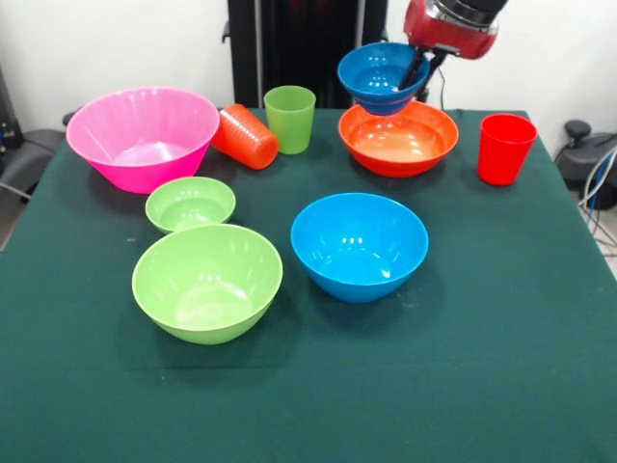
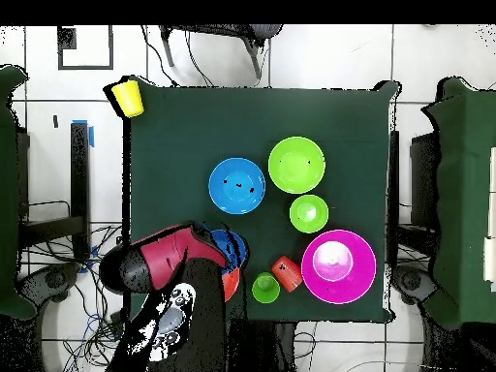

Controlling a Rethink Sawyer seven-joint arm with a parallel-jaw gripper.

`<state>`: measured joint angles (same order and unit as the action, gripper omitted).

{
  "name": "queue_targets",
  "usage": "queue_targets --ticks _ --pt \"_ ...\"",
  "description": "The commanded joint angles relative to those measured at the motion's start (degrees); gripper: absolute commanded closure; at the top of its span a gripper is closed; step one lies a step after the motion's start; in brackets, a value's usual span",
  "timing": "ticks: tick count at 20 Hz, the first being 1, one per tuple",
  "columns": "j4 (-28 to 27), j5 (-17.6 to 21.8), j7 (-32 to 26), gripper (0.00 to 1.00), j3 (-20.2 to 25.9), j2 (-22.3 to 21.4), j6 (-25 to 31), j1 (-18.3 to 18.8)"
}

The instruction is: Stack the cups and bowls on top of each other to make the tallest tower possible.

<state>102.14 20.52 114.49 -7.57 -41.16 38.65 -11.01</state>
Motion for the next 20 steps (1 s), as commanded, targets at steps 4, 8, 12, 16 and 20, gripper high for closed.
queue_targets --ticks 4,8,12,16,20 --pt "-6.70 -1.82 12.68 1.00 -2.08 9.01 0.30 -0.18" --pt "-4.58 -2.62 14.23 1.00 -2.91 9.92 -4.44 -0.69" --pt "-2.62 -3.59 16.05 1.00 -3.86 10.46 -7.79 -2.06" --pt "-0.34 -3.83 19.47 1.00 -7.51 8.65 -10.91 -6.01" --pt "2.19 -5.26 21.68 1.00 -9.62 6.17 -12.49 -8.84"
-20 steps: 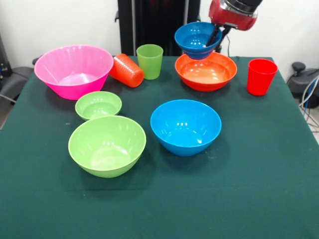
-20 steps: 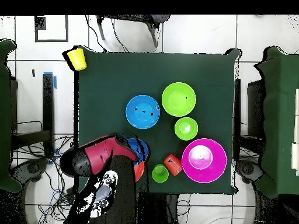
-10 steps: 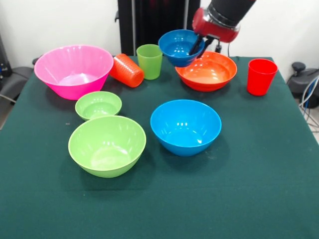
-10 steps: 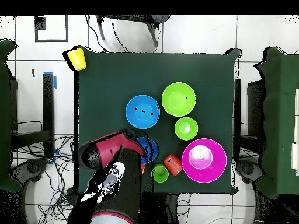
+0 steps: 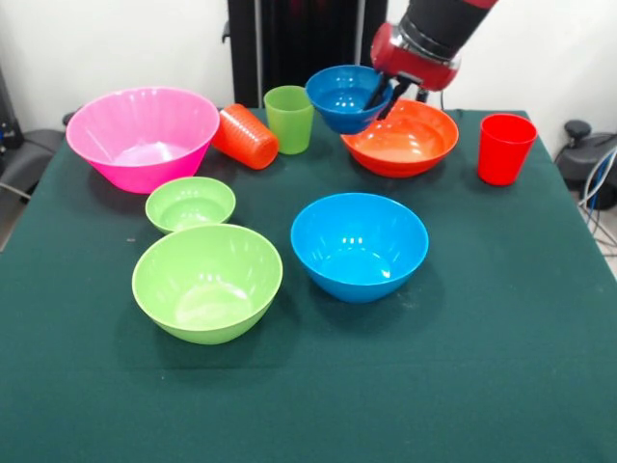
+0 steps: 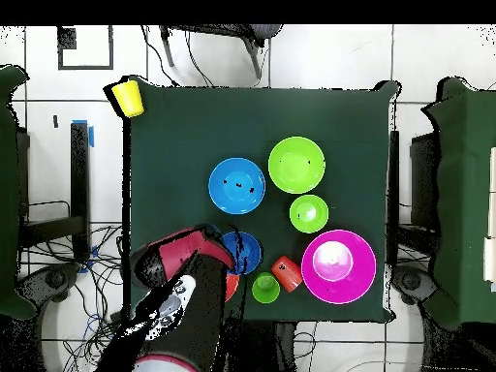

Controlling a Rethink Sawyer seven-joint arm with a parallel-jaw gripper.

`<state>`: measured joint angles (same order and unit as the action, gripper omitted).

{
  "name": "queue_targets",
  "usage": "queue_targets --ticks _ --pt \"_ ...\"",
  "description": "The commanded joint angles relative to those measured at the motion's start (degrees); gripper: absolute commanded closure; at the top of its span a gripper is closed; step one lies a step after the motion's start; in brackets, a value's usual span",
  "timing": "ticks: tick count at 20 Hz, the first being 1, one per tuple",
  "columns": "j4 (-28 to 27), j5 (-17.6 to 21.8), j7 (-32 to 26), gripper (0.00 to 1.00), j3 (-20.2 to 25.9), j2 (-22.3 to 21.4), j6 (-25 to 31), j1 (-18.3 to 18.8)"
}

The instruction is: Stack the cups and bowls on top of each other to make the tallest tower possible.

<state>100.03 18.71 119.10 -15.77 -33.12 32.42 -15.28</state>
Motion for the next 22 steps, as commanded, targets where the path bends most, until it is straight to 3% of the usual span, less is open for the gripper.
queue_targets --ticks 1,5,11,22 --pt "4.74 -3.82 18.23 1.00 -2.15 -2.21 -6.90 -5.53" --pt "5.87 -5.47 22.26 1.00 -3.89 -1.86 -10.22 -8.26" --pt "7.05 -7.25 25.86 1.00 -6.29 -1.85 -10.95 -12.10" --pt "7.44 -9.59 26.34 1.00 -3.13 3.78 -14.43 -10.12"
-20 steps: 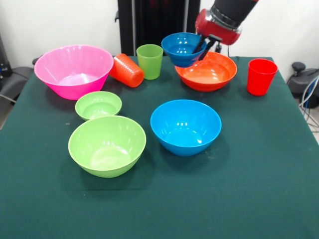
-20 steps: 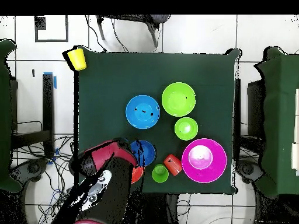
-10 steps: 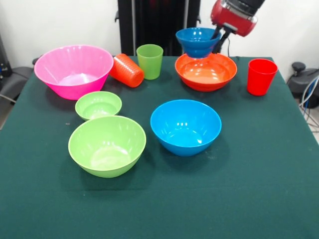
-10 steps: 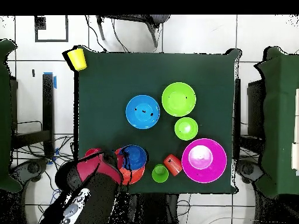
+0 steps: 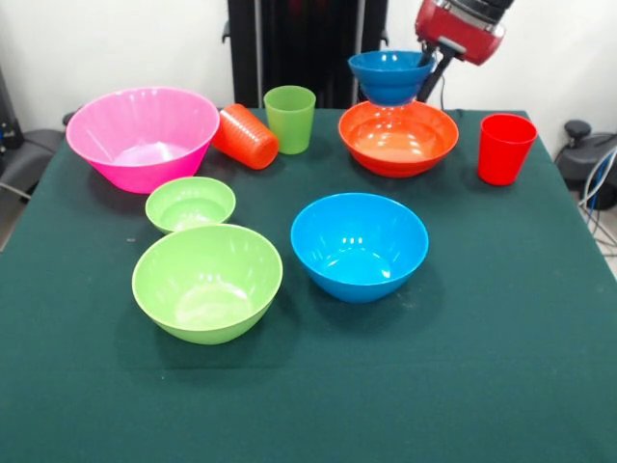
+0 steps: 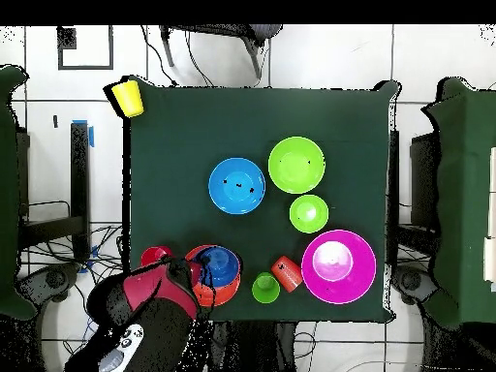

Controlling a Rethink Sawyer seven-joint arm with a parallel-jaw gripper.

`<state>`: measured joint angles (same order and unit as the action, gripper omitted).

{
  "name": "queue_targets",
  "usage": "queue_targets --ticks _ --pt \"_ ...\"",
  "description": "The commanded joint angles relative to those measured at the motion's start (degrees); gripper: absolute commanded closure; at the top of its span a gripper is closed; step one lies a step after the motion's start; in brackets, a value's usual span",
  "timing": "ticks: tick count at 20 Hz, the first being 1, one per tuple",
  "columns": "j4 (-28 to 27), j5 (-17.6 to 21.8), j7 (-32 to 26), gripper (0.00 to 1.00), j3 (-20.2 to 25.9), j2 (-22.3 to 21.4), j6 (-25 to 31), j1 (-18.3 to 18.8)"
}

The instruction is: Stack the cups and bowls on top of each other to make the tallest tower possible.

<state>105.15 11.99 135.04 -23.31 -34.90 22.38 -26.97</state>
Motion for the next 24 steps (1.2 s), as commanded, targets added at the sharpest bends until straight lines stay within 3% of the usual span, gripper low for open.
queue_targets --ticks 1,9,17,24 --pt "2.37 -3.14 10.47 1.00 4.57 6.16 -4.96 1.74" --pt "3.01 -6.09 9.99 1.00 7.40 10.23 -8.48 4.43" --pt "6.09 -9.17 8.96 1.00 11.57 9.41 -9.66 8.06" --pt "8.11 -11.13 9.05 1.00 12.69 6.60 -8.17 7.65"
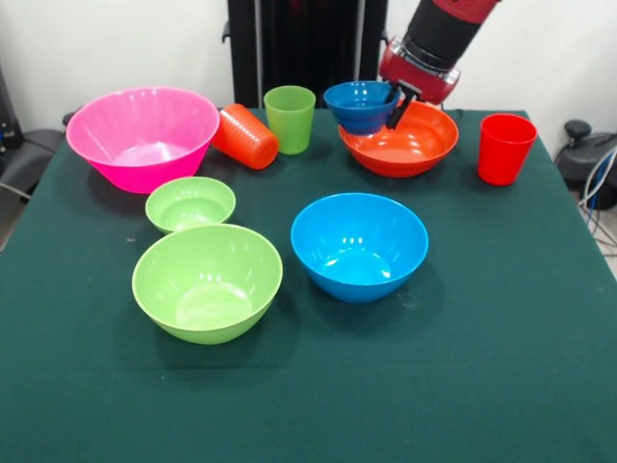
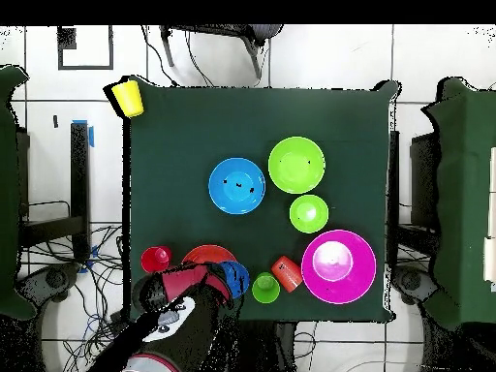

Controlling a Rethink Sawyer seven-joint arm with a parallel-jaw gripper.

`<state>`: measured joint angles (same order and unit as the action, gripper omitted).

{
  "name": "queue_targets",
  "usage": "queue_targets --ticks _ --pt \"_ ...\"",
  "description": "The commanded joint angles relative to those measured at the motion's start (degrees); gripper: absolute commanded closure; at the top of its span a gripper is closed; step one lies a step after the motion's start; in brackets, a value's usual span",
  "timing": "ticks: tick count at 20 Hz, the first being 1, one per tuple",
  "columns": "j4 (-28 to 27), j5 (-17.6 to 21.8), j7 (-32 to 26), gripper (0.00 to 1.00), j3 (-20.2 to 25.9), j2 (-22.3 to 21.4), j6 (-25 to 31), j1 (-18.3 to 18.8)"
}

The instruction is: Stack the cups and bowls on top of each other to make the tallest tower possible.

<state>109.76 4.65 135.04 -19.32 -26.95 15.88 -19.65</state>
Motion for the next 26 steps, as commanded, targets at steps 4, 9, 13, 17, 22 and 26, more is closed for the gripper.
queue_targets --ticks 4,9,13,17,22,26 --pt "3.95 -5.27 9.42 1.00 8.93 -2.34 -0.56 -0.82" --pt "3.80 -7.40 10.64 1.00 9.51 -1.24 -1.81 -2.25" --pt "3.45 -8.74 11.04 1.00 9.32 0.46 -3.59 -3.14" --pt "3.15 -9.54 10.60 1.00 9.53 1.77 -5.27 -2.83" --pt "2.69 -10.16 10.75 1.00 9.48 4.44 -8.06 -3.26" --pt "3.06 -10.32 10.21 1.00 10.11 5.68 -10.20 -2.40"
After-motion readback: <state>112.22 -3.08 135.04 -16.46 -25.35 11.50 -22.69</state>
